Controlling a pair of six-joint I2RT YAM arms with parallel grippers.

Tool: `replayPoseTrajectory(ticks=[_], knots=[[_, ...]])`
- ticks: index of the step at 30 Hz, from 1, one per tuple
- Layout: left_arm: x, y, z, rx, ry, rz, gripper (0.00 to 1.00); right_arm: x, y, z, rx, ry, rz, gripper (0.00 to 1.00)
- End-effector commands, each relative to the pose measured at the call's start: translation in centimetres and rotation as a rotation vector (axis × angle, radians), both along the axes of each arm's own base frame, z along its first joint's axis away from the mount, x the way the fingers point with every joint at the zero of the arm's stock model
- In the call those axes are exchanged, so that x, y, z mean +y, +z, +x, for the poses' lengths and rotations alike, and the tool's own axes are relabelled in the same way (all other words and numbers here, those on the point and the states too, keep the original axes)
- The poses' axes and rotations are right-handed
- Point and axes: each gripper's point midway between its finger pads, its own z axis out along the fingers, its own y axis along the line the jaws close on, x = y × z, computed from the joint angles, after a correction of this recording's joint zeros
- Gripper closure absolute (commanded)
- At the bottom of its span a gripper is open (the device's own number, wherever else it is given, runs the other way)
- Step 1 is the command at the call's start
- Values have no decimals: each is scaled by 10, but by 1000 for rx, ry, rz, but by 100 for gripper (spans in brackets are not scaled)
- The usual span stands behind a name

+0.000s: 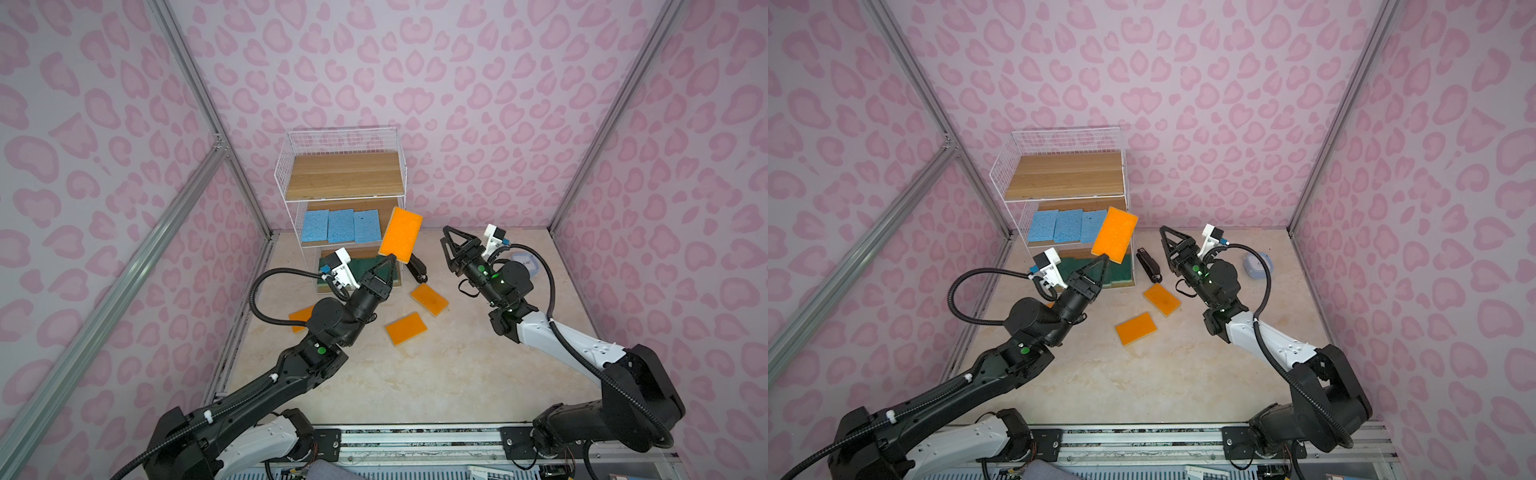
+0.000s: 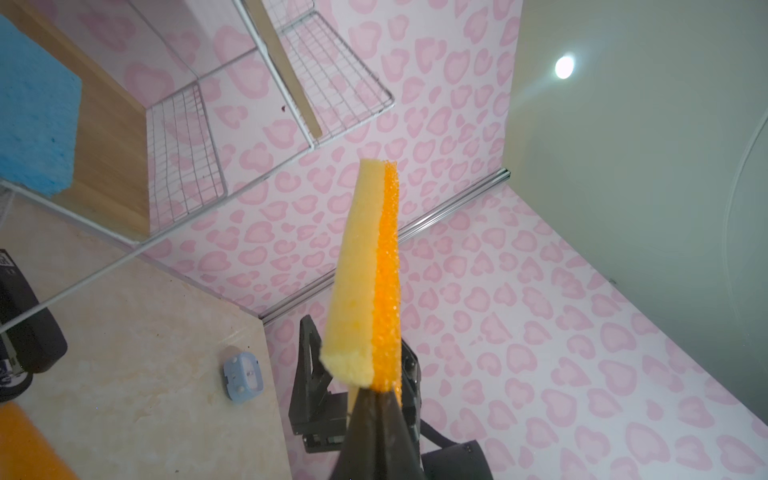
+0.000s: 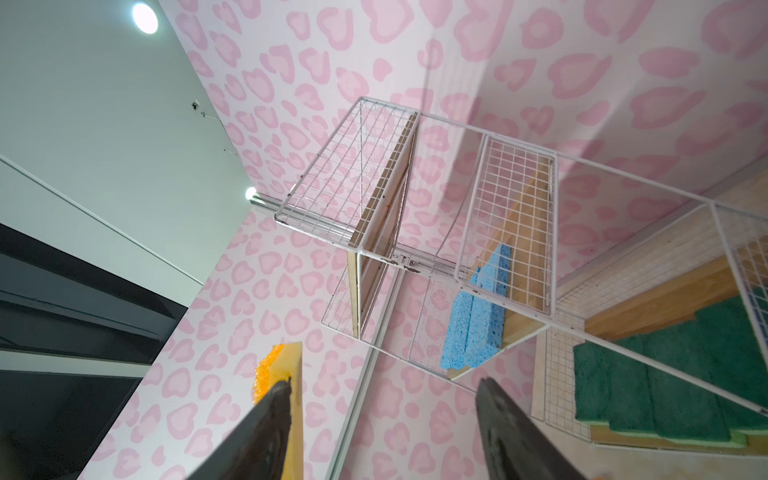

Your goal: Place and organize the cleaning sponges onto the shelf

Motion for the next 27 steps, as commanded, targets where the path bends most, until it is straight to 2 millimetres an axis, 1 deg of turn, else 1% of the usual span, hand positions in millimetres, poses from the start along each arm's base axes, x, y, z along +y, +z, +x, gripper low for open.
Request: replayPoseTrajectory(ticks=[1,4,6,8,12,14,15,17,18,19,21,27], knots=[[34,18,-1,-1,118,26,96,-8,-10,-2,5,-5,-56,29],[66,46,-5,-23,194,7,96,-15,-14,-5,6,-25,-90,29],[85,63,-2,-7,241,18,96,-17,-17,-6,8,-31,-121,29],[103,70,7,46,283,24,96,-17,-17,-7,5,-34,-141,29],[132,78,24,160,340,21,96,-19,-18,-6,1,-44,-164,29],[142,80,37,211,351,29,96,-22,-19,-5,0,-60,-163,29],[145,78,45,244,343,28,96,-24,-20,-5,1,-69,-161,29],[146,76,62,286,302,4,97,-28,-21,-4,2,-79,-155,29],[147,81,69,299,283,-2,97,-30,-23,-3,6,-81,-156,29],[147,79,76,319,273,3,97,-31,-23,-3,6,-83,-156,29],[148,81,83,333,273,16,97,-34,-25,-2,7,-88,-154,29],[161,87,95,344,320,21,97,-42,-34,3,18,-95,-144,29]])
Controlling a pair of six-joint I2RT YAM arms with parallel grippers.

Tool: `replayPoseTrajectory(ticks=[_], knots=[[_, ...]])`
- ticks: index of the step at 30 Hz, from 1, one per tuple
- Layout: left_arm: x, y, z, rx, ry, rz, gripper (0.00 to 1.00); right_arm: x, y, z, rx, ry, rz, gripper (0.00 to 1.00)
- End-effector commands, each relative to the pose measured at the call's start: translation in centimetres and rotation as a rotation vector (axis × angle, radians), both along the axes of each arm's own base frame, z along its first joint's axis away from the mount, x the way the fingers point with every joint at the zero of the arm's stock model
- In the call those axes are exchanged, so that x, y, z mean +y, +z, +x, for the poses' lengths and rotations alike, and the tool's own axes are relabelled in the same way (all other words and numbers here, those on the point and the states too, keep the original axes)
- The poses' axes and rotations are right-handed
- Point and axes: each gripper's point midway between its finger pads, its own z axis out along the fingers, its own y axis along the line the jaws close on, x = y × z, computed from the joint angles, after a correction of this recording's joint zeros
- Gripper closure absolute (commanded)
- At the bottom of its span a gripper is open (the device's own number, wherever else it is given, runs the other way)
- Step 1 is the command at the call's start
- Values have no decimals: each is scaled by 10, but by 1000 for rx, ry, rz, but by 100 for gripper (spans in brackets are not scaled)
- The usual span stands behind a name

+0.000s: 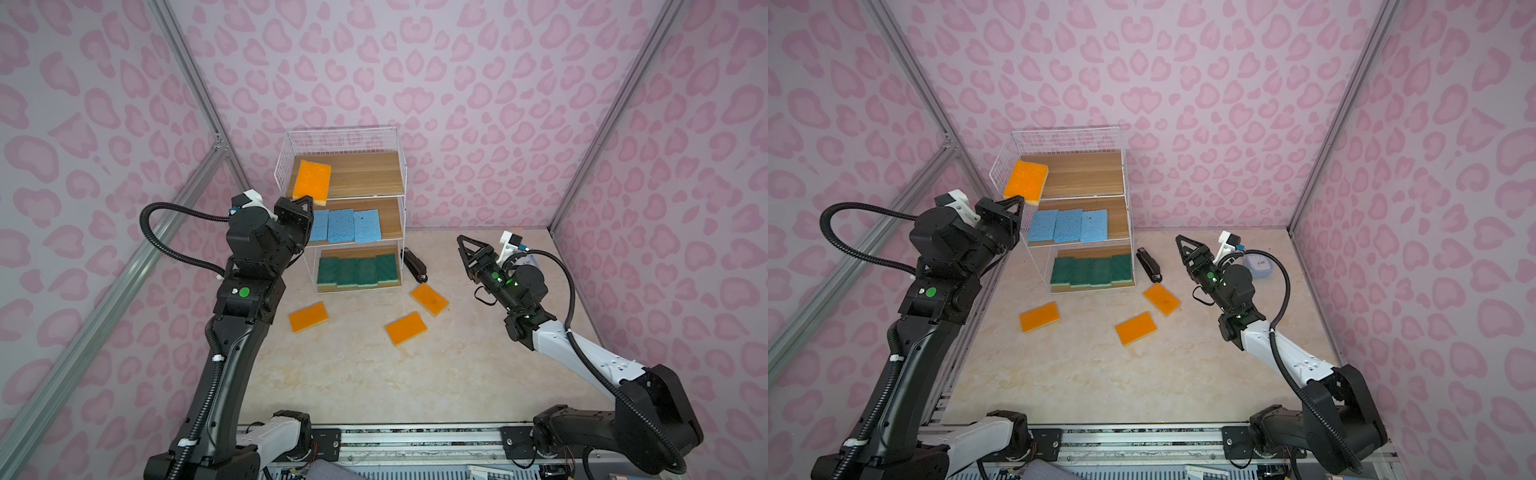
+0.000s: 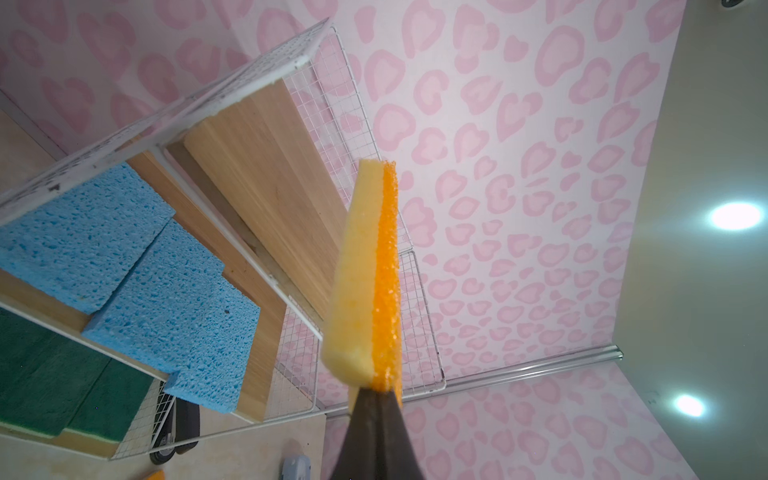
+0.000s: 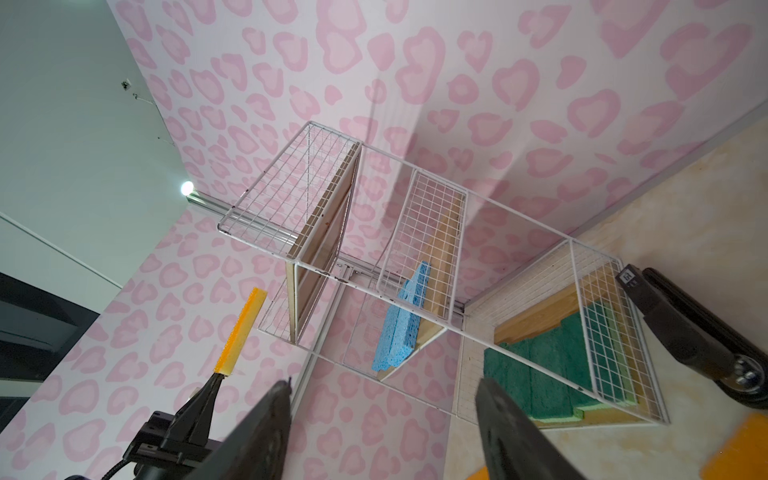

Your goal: Place and organize the cleaning sponges onto the shelf

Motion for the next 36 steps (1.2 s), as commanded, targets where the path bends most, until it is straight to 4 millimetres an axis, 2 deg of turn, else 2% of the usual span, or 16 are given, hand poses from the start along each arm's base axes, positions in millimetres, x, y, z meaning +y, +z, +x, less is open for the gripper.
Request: replayPoseTrajectory(ticks=[1,14,21,26,29,36], knots=[[1,4,4,14,-10,-10,97,-3,1,1,-21,7,16,29],[15,9,44,37,36,-16,97,-17,-14,16,-2,7,69,29],[19,2,70,69,33,-39,97,-25,-21,20,10,2,88,29],[29,0,78,74,46,-60,97,-29,-23,21,15,-2,87,29],[31,-11,88,106,24,-82,97,-29,-23,23,16,-2,90,29],[42,-23,87,126,55,-85,97,-26,-24,25,20,9,94,29]])
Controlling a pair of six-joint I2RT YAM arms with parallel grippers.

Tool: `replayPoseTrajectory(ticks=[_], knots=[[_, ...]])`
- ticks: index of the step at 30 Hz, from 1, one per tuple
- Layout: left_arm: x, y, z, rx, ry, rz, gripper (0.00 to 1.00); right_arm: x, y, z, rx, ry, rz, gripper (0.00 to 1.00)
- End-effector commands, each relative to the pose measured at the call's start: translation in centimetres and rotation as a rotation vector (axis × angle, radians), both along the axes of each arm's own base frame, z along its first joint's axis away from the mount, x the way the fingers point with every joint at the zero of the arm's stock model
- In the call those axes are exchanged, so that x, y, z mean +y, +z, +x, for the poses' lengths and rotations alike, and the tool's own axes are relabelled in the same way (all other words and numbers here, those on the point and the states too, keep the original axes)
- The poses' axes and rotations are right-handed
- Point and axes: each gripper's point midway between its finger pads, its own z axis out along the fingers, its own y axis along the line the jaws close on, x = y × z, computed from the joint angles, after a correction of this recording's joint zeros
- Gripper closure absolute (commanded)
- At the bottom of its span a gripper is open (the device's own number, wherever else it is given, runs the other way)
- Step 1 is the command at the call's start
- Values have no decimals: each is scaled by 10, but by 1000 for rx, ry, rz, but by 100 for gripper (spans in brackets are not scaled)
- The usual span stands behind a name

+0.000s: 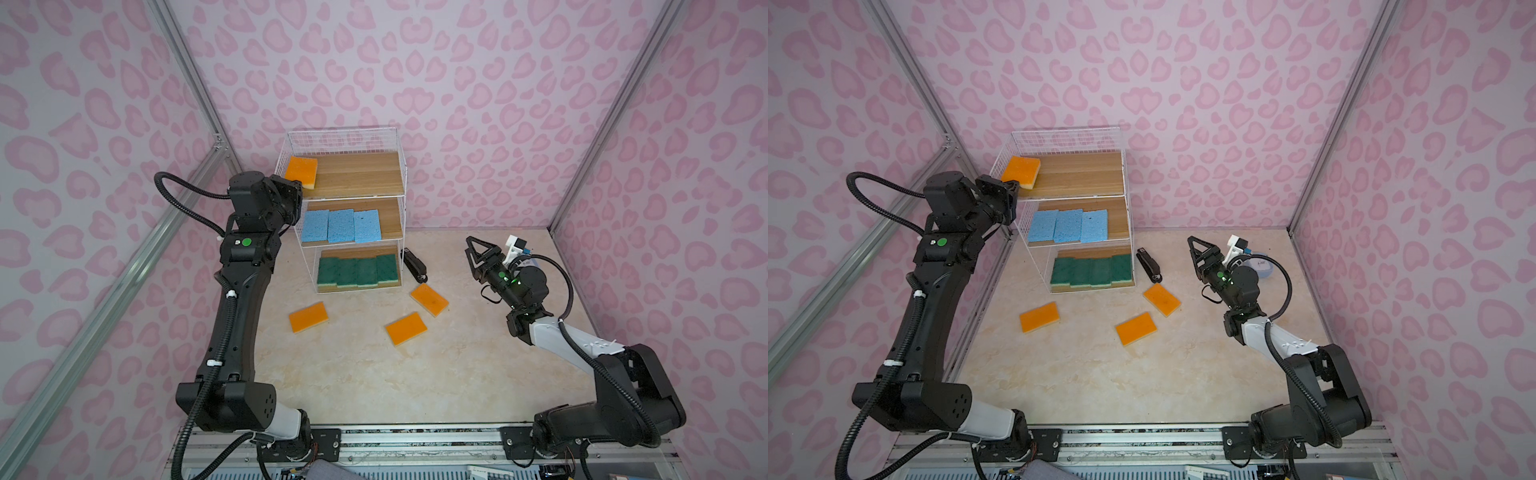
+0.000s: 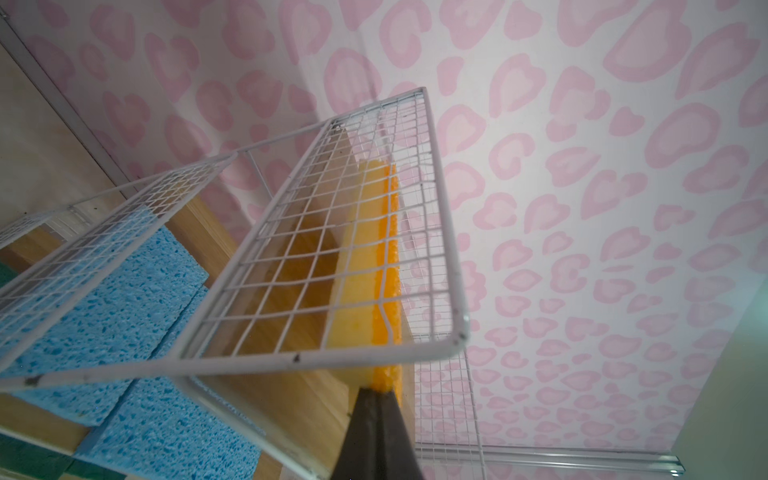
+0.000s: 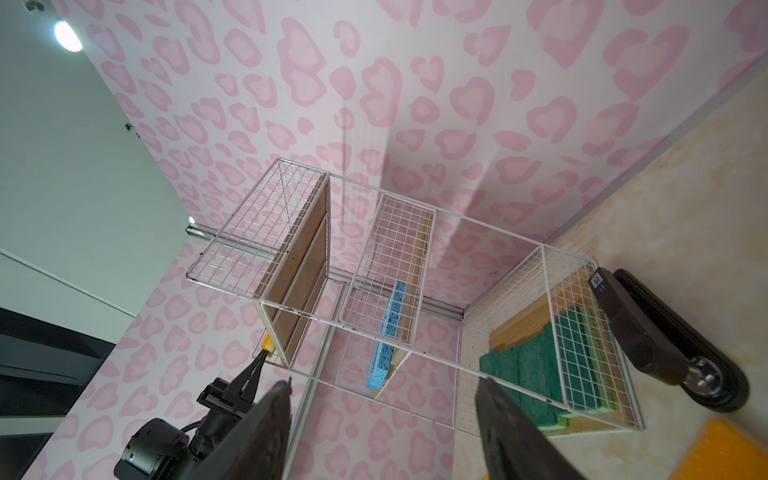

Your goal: Place and organize the cleaning sponges onto the shelf

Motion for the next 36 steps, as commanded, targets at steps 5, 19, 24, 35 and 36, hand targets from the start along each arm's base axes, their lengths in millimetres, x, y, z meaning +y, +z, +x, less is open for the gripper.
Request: replayPoseTrajectory(ticks=[5,19,24,35,36], knots=[[6,8,-4,-32,10,-6,95,2,8,-1,-30,15,11,29],[3,10,-19,-46,-15,14,8,5,12,-4,-30,17,-1,29],[1,10,-34,-54,-17,57,0,9,14,-7,-29,24,-11,29],[-2,-58,-88,49,-17,191,5,26,14,-18,-29,44,-68,29],[-1,-77,-93,85,-20,198,8,28,14,-20,-29,47,-74,29]])
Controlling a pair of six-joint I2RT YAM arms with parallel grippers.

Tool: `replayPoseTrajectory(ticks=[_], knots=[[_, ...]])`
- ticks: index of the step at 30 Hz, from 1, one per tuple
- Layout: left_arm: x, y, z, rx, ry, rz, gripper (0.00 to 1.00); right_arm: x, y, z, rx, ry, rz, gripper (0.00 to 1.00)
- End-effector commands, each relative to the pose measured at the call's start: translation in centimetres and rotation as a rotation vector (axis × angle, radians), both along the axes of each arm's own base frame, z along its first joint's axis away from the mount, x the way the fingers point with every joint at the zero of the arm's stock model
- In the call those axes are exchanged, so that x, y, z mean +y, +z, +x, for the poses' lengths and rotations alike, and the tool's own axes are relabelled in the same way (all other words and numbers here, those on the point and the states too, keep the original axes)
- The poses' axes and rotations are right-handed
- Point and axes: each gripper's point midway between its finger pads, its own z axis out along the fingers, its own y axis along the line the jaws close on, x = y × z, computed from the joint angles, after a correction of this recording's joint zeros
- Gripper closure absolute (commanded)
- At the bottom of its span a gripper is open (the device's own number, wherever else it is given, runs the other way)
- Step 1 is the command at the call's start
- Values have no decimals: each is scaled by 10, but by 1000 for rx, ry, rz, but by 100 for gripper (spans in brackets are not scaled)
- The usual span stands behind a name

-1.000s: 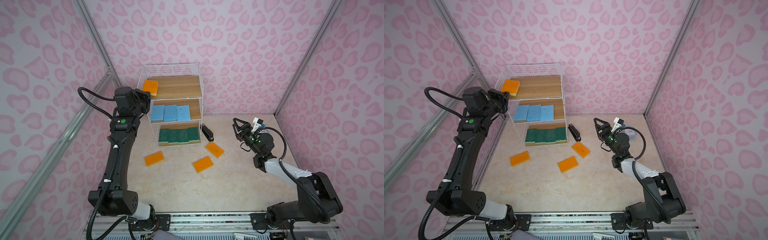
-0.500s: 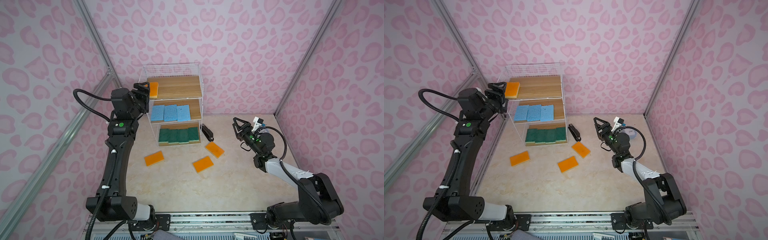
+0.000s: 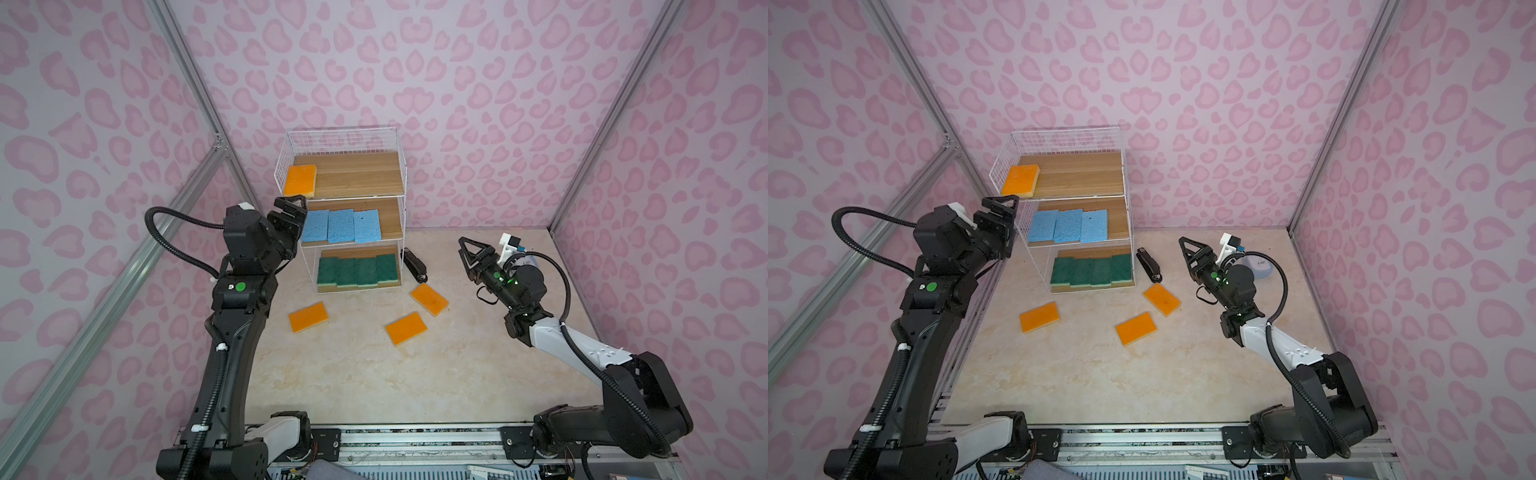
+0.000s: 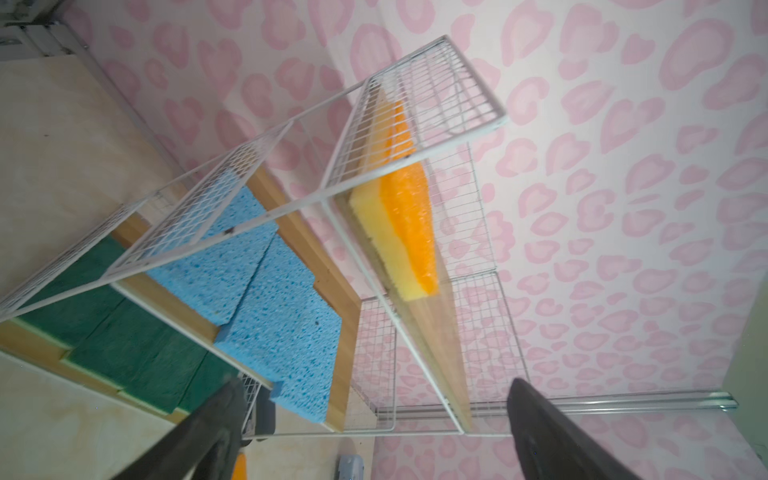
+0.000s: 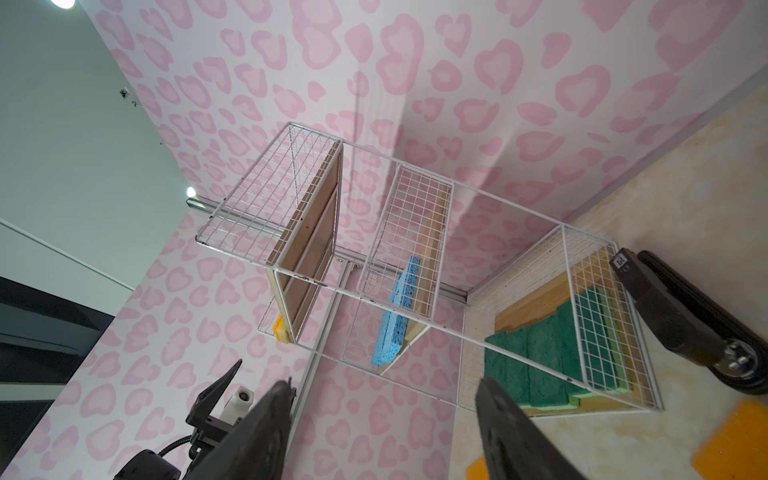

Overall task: Place and organize the cleaning sponges onto the shelf
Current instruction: 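Withdraw the left gripper from the shelf and lower it toward a floor orange sponge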

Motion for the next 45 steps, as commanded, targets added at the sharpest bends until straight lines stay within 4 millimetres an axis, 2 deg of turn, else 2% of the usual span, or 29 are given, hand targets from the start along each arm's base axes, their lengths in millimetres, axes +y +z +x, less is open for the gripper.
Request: replayPoseTrajectory(ticks=[1,6,8,12,18,21,24,28,33,39,42,45], knots=[[5,-46,-14,88,12,61,12,3,-1,-3,-12,-6,-34,29],[13,-152,-37,308,39,113,29,8,-5,-12,-8,1,-78,29],[17,-183,-42,375,50,134,32,10,-7,-15,-5,5,-90,29],[29,-227,-42,506,62,211,32,10,-10,-19,-1,12,-106,29],[36,-285,-33,670,46,287,22,4,-12,-26,-2,-5,-147,28],[43,-307,-28,744,56,335,22,-4,-14,-26,6,-38,-154,28],[52,-321,-20,796,85,377,24,-8,-15,-25,7,-49,-153,28],[62,-332,-11,839,123,423,38,-12,-20,-23,17,-44,-148,28],[70,-338,4,867,139,467,46,-22,-26,-21,33,-61,-146,28],[66,-369,2,933,108,454,61,-32,-27,-20,37,-80,-146,28],[61,-383,-2,941,91,436,63,-31,-29,-20,43,-74,-148,28],[52,-387,-6,941,65,446,63,-27,-32,-19,51,-55,-154,28]])
